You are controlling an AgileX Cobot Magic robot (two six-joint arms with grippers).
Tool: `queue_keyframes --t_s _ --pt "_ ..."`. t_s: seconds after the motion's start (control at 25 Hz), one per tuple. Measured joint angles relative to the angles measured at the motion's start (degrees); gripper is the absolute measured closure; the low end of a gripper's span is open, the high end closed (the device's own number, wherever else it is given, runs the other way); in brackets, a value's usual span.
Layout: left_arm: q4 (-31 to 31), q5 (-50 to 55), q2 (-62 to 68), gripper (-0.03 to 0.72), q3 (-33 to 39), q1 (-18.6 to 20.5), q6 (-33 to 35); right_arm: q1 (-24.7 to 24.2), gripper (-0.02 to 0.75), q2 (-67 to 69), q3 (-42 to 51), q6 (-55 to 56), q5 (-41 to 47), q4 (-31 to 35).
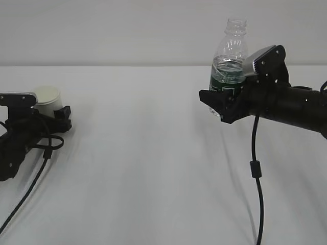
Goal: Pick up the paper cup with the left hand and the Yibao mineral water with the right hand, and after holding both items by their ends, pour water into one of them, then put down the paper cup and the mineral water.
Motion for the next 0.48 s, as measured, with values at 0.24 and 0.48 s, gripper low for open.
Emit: queue_keyframes --t_s 0.24,0.48 --pt "0.0 0.9 0.1 0.092 -0.5 0.0 -0.1 0.1 0.241 0.0 0.0 0.0 -0.1 -0.1" --pt "0.3 1.2 0.1 0.095 -0.9 0.7 -0.1 0.1 0.241 0.0 0.0 0.2 -0.1 -0.2"
